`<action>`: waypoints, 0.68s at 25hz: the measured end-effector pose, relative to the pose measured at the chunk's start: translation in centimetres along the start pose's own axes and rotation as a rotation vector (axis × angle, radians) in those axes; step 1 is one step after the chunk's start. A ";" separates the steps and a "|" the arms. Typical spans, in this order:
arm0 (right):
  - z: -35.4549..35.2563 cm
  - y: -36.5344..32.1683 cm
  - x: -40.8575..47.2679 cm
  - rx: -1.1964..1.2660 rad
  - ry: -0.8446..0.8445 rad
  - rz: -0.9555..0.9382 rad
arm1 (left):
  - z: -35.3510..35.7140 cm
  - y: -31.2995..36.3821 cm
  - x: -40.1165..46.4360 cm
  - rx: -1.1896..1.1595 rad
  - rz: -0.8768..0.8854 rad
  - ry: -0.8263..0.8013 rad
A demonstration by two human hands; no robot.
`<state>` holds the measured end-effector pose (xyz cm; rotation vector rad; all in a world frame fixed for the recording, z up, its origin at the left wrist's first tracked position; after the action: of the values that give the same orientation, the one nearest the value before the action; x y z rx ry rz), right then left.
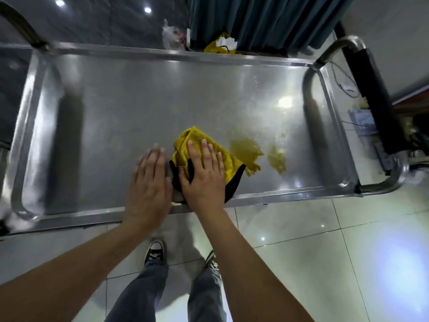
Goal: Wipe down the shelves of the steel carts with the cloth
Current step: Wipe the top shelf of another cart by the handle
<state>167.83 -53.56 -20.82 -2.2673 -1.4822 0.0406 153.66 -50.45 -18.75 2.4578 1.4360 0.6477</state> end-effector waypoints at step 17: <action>-11.5 29.1 2.1 -0.169 0.297 0.597 | 7.6 10.0 1.3 0.167 -0.260 0.006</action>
<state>196.91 -65.36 -20.63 -2.6334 -0.6507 -0.2414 165.52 -54.05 -21.08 2.3269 1.8392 0.4981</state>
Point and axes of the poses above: each hand's wrist, its own x-axis towards the middle knuckle, its own z-axis out of the palm, y = z × x, the point moved 3 cm from there along x, towards the middle knuckle, and after that the axes turned 9 degrees about y, right-handed, at the moved point
